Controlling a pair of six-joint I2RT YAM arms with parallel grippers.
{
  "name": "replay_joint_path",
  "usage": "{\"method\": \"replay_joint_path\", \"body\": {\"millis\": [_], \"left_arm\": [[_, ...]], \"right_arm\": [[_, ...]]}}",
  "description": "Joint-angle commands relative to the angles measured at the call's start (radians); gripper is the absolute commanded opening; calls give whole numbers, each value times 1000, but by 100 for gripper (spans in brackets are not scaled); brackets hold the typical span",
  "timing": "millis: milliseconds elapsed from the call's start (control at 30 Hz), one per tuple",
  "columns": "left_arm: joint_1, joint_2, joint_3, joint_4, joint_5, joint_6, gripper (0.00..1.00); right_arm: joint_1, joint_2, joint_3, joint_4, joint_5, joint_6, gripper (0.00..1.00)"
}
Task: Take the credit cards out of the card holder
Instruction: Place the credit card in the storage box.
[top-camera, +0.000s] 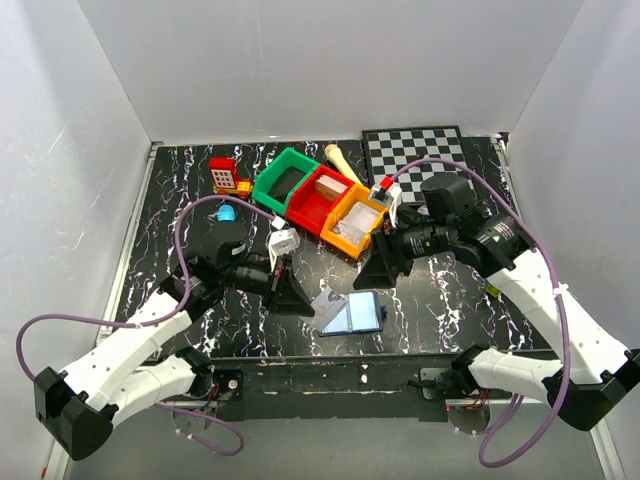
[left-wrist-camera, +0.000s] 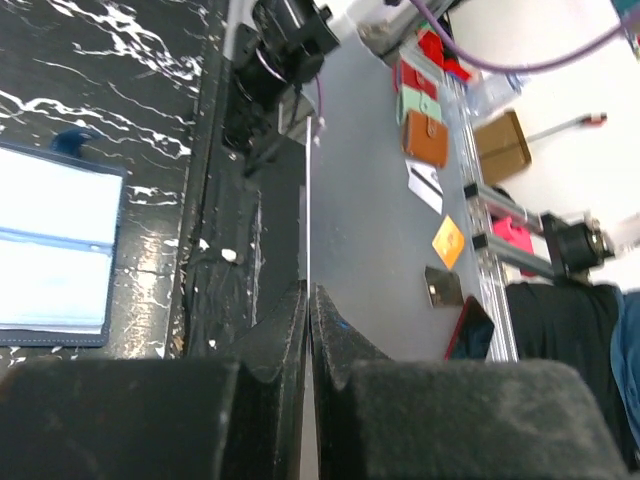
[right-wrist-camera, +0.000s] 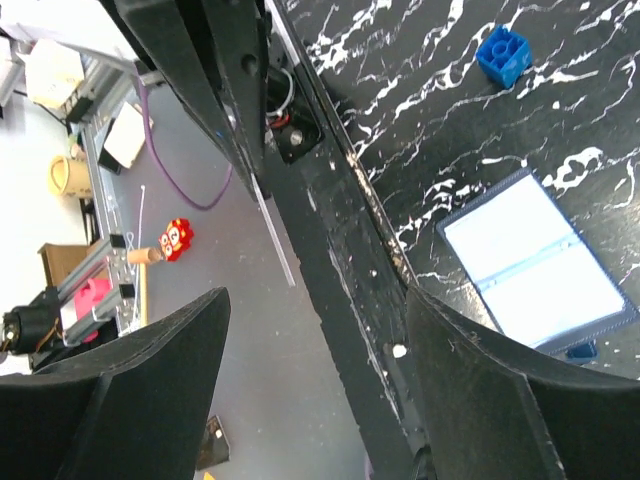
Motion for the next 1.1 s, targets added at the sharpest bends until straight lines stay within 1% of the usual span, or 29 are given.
{"method": "replay_joint_path", "body": {"millis": [0, 133, 367, 433, 567, 667, 867, 1067], "left_arm": [[2, 73, 81, -141, 135, 180, 0], [-4, 156, 113, -153, 148, 176, 0], [-10, 162, 113, -153, 140, 180, 0], [-10, 159, 110, -153, 137, 179, 0], [-12, 150, 106, -144, 129, 171, 0], [-13, 143, 104, -139, 120, 165, 0], [-15, 140, 87, -130, 93, 154, 0], [-13, 131, 87, -119, 70, 144, 0]], "right_arm": [[40, 10, 14, -80, 16, -59, 78], [92, 35, 8, -54, 26, -49, 77], [152, 88, -2, -21, 32, -40, 72], [167, 99, -4, -11, 61, -37, 69], [184, 104, -30, 59, 123, 1, 62], [190, 107, -45, 110, 137, 33, 58], [210, 122, -61, 151, 128, 55, 54], [227, 142, -68, 163, 88, 63, 45]]}}
